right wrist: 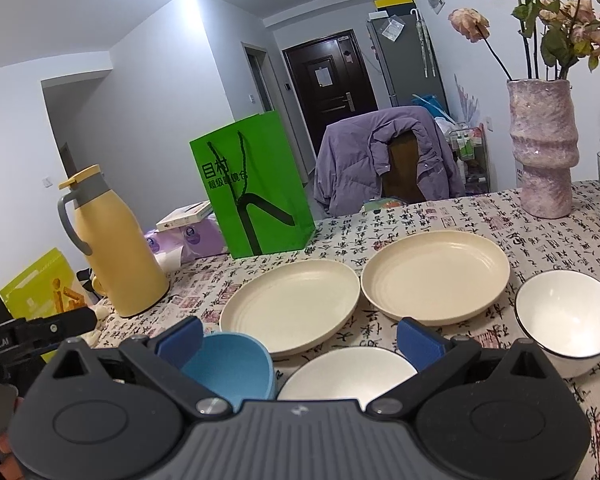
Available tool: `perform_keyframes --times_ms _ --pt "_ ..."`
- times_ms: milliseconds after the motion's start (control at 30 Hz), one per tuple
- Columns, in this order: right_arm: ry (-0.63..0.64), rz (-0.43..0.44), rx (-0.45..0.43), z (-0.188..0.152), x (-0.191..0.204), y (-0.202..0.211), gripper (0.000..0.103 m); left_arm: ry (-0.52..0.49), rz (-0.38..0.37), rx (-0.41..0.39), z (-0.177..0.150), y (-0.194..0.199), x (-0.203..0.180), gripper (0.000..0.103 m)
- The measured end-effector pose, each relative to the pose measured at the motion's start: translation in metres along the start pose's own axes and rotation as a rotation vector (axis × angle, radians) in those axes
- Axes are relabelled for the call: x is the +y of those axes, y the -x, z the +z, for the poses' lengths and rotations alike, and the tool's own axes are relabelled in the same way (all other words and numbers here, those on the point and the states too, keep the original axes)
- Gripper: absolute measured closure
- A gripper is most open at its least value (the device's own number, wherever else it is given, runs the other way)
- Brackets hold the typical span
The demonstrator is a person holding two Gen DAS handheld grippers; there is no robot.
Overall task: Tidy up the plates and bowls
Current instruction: 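Move both grippers toward the two cream plates by the green bag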
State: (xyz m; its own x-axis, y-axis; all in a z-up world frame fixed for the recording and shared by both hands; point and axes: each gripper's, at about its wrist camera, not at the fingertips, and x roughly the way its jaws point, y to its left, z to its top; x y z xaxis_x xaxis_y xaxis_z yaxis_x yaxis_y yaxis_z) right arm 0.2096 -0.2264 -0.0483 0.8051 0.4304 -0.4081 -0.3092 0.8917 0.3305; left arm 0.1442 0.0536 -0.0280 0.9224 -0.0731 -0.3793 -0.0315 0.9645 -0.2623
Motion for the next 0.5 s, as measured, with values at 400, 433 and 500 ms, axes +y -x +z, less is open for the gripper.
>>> perform_keyframes --times_ms 400,433,500 --pt "-0.025 0.017 -0.001 0.022 0.002 -0.018 0.0 0.019 -0.001 -0.018 0.021 -0.01 0.0 0.0" --pt "-0.028 0.019 0.0 0.024 0.002 -0.02 0.0 0.023 -0.002 -0.015 0.023 -0.012 0.001 0.0" --pt "-0.032 0.019 0.003 0.027 0.002 -0.025 0.0 0.033 -0.004 -0.01 0.025 -0.015 0.003 0.0"
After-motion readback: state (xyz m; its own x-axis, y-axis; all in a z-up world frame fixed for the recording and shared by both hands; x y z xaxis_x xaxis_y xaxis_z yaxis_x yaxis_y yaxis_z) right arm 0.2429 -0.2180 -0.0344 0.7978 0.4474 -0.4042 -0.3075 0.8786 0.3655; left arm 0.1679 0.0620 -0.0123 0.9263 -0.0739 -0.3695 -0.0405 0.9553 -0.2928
